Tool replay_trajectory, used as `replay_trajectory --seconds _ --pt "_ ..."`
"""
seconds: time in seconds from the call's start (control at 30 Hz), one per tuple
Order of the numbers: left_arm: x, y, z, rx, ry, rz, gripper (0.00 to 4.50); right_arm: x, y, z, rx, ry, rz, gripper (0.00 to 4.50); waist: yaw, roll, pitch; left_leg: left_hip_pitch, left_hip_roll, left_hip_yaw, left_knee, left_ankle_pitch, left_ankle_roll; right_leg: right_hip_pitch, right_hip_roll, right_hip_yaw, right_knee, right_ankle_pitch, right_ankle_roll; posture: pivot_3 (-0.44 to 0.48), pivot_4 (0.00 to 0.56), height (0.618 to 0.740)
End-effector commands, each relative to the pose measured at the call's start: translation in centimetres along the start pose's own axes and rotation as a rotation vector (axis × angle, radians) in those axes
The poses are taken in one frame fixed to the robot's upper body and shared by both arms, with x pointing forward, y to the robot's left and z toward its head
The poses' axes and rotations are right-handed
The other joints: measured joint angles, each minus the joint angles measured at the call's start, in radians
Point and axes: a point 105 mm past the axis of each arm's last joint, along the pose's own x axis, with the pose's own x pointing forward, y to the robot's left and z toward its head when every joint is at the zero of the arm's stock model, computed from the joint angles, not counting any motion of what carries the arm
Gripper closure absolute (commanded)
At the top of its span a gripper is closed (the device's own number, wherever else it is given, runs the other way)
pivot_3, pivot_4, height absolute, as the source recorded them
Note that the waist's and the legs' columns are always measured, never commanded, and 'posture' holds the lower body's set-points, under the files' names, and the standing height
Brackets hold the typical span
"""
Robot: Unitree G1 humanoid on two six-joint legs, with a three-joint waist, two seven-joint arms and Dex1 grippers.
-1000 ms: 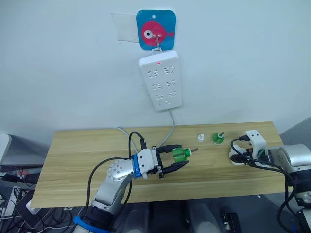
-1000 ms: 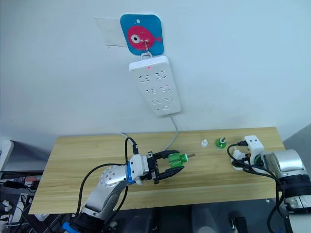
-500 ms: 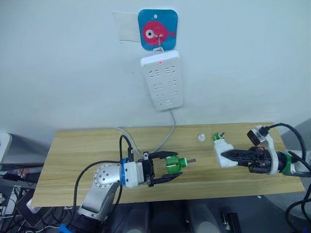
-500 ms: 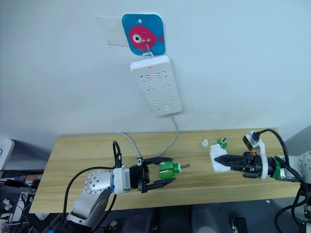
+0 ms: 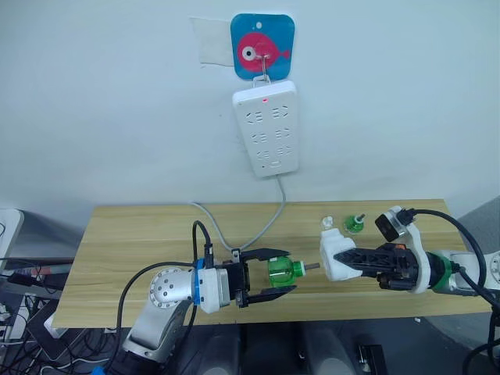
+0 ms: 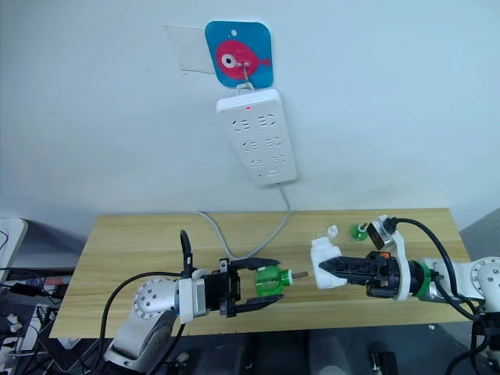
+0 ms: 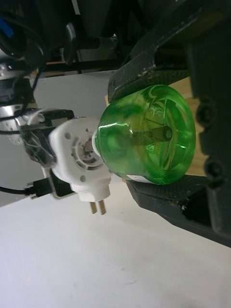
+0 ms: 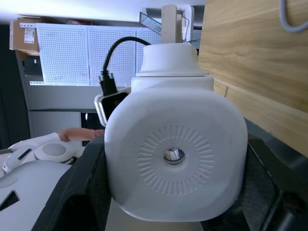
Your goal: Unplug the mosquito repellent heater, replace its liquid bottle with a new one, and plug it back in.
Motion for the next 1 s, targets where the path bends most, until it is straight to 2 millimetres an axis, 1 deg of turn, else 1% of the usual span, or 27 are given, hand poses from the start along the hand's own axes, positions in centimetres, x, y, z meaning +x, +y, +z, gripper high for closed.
replay_trajectory --seconds 0.03,0.23,0.37,0.47,0.53,0.6,1.0 --pt "0.4 0.2 0.2 0.005 -0.018 0.009 2.22 0.3 1.1 -0.2 -0.028 0.011 0.034 1.53 0.0 0.0 0.0 0.0 0.0 0.0 0.0 0.0 0.0 0.0 0.0 0.0 0.0 0.0 0.0 -0.067 0.281 0.74" --pt "0.9 -0.1 0.5 0.016 -0.034 -0.016 2.22 0.4 0.8 0.0 -0.033 -0.019 0.021 1.53 0.0 0.0 0.0 0.0 0.0 0.0 0.0 0.0 0.0 0.0 0.0 0.0 0.0 0.0 0.0 -0.067 0.282 0.74" --pt "0.9 -0.2 0.4 0.01 -0.031 -0.019 2.22 0.2 0.7 0.1 -0.029 -0.021 0.01 1.53 0.0 0.0 0.0 0.0 0.0 0.0 0.0 0.0 0.0 0.0 0.0 0.0 0.0 0.0 0.0 -0.07 0.286 0.74" --pt "0.9 0.0 0.3 0.001 -0.028 -0.003 2.22 0.2 0.8 0.0 -0.029 -0.016 0.012 1.53 0.0 0.0 0.0 0.0 0.0 0.0 0.0 0.0 0.0 0.0 0.0 0.0 0.0 0.0 0.0 -0.07 0.288 0.74" --pt "1.1 0.6 0.2 -0.016 -0.03 0.033 2.22 0.2 0.8 0.0 -0.029 -0.014 0.01 1.53 0.0 0.0 0.0 0.0 0.0 0.0 0.0 0.0 0.0 0.0 0.0 0.0 0.0 0.0 0.0 -0.071 0.289 0.74" --pt "1.4 0.7 0.3 -0.016 -0.036 0.033 2.22 0.4 0.8 -0.1 -0.032 -0.01 0.013 1.53 0.0 0.0 0.0 0.0 0.0 0.0 0.0 0.0 0.0 0.0 0.0 0.0 0.0 0.0 0.0 -0.07 0.291 0.74" --pt "1.8 0.1 0.3 -0.019 -0.041 -0.007 2.22 0.7 0.8 0.4 -0.043 -0.02 0.015 1.53 0.001 0.0 0.0 0.0 0.0 0.0 0.0 0.0 0.0 0.0 0.0 0.0 0.0 0.0 0.0 -0.073 0.296 0.74"
